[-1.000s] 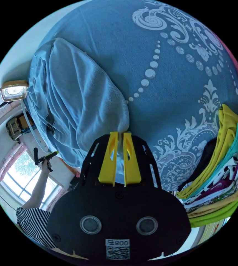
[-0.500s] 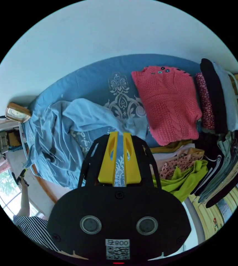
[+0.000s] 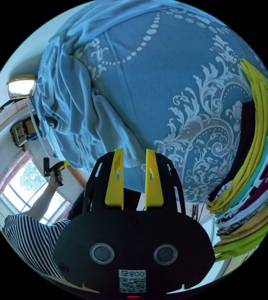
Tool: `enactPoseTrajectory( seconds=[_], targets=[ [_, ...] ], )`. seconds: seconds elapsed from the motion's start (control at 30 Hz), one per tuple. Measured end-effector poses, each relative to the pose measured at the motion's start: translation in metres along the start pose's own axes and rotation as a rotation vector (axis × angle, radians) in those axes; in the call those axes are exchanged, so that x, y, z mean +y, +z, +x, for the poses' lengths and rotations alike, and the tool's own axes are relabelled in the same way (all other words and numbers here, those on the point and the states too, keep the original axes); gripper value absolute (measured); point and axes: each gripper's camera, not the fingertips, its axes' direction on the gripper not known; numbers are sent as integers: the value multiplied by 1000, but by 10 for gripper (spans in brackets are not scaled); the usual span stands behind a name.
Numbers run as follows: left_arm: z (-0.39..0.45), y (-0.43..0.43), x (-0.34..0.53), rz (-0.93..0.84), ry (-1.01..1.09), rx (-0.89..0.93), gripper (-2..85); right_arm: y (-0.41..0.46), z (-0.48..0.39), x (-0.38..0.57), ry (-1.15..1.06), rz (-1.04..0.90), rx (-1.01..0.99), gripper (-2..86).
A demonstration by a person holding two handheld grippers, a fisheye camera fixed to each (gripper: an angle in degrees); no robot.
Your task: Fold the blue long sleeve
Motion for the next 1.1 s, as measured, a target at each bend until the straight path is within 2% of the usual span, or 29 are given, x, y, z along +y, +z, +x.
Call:
enactPoseTrajectory(
  seconds=[0.1, 0.33, 0.43, 0.77, 0.97, 1.1],
  targets=[
    [-12, 2, -16, 0, -13, 15, 129, 20, 14, -5, 34, -7, -42, 102],
    [-25, -6, -39, -33, -8, -36, 88, 37, 18, -14, -1, -2, 105, 57],
    [-28, -6, -44, -20, -4, 61, 54, 43, 21, -19, -24, -56, 19, 37],
    [-9, -44, -38, -32, 119, -35, 37, 39, 28, 15, -86, -171, -18, 23],
    [-9, -59, -18, -76, 84, -45, 38, 31, 37, 52, -41, -190, -128, 21],
    [-2, -59, -13, -109, 67, -64, 41, 35, 30, 64, -36, -223, -111, 22]
  ],
)
